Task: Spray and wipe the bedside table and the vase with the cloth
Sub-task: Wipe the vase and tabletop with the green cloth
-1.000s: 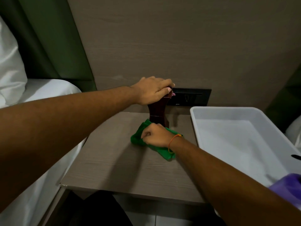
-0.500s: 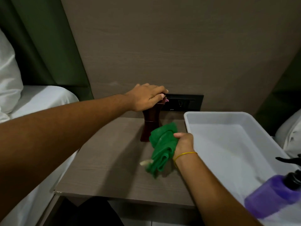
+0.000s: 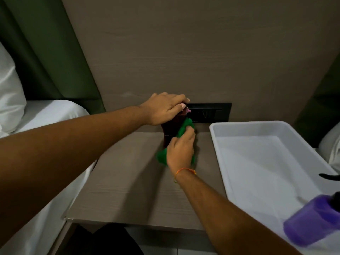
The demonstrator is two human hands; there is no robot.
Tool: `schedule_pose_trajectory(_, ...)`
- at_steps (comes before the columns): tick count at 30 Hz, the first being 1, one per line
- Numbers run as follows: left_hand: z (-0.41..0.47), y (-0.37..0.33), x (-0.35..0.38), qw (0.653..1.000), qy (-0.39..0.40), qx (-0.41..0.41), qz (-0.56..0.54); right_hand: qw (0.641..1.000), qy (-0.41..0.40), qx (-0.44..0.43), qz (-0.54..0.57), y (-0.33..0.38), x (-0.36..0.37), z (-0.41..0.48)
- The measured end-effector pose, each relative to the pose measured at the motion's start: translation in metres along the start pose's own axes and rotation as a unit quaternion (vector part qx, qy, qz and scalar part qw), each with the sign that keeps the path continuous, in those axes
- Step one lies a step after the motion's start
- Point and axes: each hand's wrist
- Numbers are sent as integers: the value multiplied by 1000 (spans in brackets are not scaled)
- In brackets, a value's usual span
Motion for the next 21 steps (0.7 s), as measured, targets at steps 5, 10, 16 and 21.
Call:
schedule_pose_trajectory(5,-1,2,1,1000,-6,-2,-7,966,111,56,-224,-22,-1,18)
schedule_pose_trajectory(10,-1,2,3,1000,-7,0,0,890,227,7,-396,-22,-14,25)
schedule_pose_trajectory(16,-1,2,1,1000,-4,-2,6,891,333,113,-288,-12,-44,30)
schedule_pose_trajectory(21,-4,-1,-2,1000,-1,-2,6,876,211,333,279,-18,-58,2)
Point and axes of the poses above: each hand's wrist, its own z-axis towards the middle knuckle, its own x-axis out of the palm, y = z × x, and after that the axes turned 4 degrees about y, right-handed
